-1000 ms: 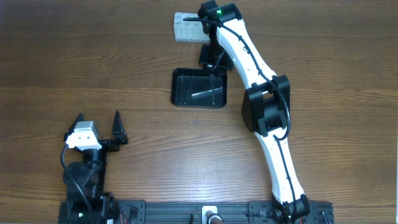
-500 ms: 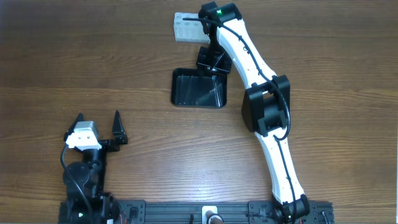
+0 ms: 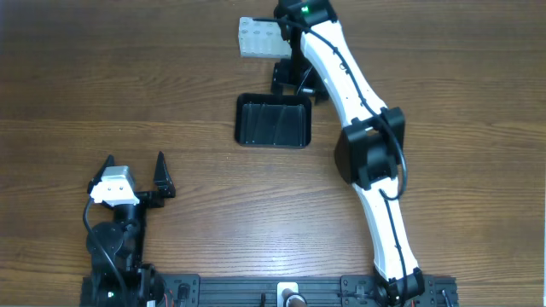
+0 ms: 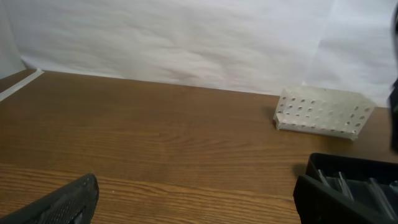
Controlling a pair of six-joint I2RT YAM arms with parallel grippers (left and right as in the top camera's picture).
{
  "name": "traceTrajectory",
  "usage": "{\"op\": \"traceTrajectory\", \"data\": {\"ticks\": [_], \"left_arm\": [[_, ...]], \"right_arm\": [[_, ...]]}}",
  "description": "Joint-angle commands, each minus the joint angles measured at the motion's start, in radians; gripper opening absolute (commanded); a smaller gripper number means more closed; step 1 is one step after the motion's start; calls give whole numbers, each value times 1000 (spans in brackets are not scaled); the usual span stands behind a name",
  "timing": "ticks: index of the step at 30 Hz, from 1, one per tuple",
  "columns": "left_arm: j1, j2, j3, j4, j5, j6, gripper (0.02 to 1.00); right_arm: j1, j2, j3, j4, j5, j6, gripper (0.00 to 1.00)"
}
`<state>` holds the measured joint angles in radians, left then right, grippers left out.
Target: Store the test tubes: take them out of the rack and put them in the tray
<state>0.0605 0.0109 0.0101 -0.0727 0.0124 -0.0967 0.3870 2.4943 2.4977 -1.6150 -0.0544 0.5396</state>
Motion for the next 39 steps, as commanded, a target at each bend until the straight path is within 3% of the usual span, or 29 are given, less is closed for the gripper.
{"op": "traceTrajectory", "data": {"ticks": [1,9,18,24,31,39], "left_arm": [[5,-3,-4,-4,14,11,998],[5,-3,-4,-4,14,11,998],[5,-3,-4,-4,14,11,998],[5,-3,-4,-4,14,11,998],[5,-3,-4,-4,14,11,998],[5,-3,-4,-4,14,11,996]], "right_arm": [[6,-193,44,-16,96,-48,831],[5,-438,44,-17,303,-164,993],[-114,-761,-1,-82,311,-169,993],[-144,-1085,-261,-57,356,-241,991],[-144,-1421,-742,175,343,-380,991],[-144,-1575,-1254,556,126,-652,993]]}}
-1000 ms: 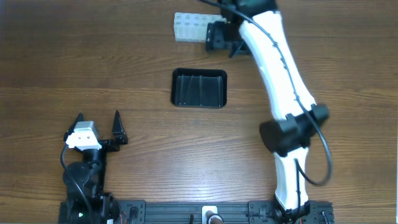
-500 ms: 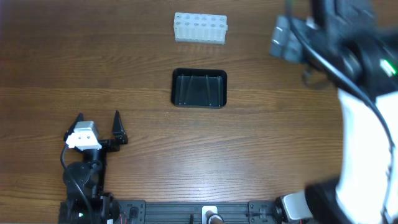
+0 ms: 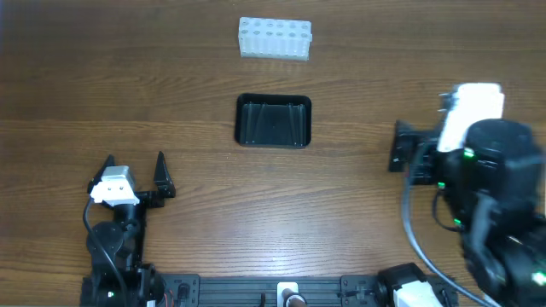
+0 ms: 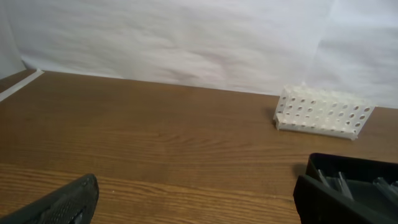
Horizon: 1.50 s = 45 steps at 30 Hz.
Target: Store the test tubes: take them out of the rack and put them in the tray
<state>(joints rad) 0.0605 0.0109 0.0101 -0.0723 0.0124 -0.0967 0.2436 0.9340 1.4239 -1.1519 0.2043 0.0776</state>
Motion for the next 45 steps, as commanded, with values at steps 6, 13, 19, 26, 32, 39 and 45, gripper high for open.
{"op": "traceTrajectory", "data": {"ticks": [6,13,19,26,32,39,45], "left_arm": [[5,-3,-4,-4,14,11,998],[5,-3,-4,-5,14,11,998],[5,-3,-4,-5,14,11,998],[5,-3,-4,-5,14,11,998],[5,-3,-4,-5,14,11,996],[5,-3,-4,-5,14,11,998],[5,-3,-4,-5,14,11,998]], "right_arm": [[-1,0,-335,191,-173,-258,991],[-14,0,-363,174,-175,-259,991],[-25,-3,-369,172,-198,-259,991],[-51,-110,-475,203,-219,-285,993],[-55,-391,-762,412,-219,-285,991],[-78,-675,-1065,690,-243,-283,993],[-142,-844,-1254,914,-245,-280,991]]}}
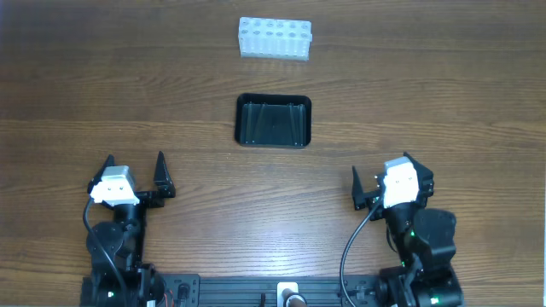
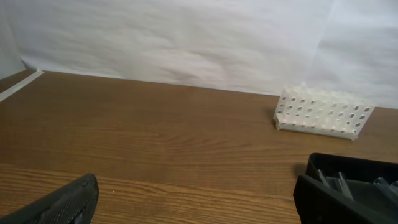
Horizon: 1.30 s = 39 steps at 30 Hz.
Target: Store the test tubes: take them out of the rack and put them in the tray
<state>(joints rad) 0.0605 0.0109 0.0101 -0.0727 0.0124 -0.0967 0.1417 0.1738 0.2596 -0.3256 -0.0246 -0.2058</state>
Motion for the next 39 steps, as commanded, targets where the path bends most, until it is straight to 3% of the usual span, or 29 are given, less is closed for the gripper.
{"op": "traceTrajectory", "data": {"ticks": [1,8,39], "left_arm": [[5,-3,-4,-4,14,11,998],[5,-3,-4,-4,14,11,996],[5,-3,-4,-4,14,11,998]], "right_arm": [[-50,-102,-113,117,-16,3,993],[-122,-169,-254,320,-50,3,991],[-140,-169,-254,255,-64,3,991]]}}
